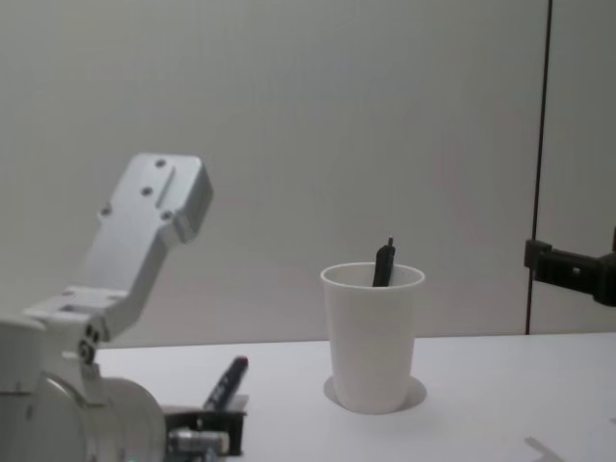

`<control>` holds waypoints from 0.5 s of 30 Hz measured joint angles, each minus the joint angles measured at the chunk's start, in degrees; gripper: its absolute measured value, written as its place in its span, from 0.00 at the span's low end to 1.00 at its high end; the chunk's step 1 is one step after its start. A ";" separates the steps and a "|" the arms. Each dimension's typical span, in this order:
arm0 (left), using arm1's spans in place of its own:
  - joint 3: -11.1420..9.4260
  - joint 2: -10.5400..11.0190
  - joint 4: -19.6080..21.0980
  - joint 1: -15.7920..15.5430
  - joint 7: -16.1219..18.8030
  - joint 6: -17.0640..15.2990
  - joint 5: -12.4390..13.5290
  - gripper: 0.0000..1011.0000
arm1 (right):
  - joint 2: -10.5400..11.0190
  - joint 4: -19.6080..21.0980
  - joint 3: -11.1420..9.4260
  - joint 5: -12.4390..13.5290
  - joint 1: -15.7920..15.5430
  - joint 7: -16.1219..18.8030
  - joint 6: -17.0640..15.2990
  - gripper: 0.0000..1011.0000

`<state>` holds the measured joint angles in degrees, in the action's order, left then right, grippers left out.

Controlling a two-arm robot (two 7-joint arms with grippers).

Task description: Place the pen into the pen holder.

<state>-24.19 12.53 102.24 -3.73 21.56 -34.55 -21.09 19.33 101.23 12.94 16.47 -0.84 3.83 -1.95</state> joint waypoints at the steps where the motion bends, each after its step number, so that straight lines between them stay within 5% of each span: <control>1: 0.07 0.11 0.12 0.07 -0.07 0.39 0.15 0.17 | 0.00 0.00 0.00 0.00 0.00 0.00 0.00 0.99; 15: 2.24 3.18 3.49 1.72 -1.66 8.85 3.10 0.17 | 0.00 0.00 0.00 0.00 0.00 0.00 0.00 0.99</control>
<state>-21.95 15.71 105.73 -2.01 19.90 -25.70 -17.99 19.33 101.22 12.94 16.47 -0.84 3.83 -1.95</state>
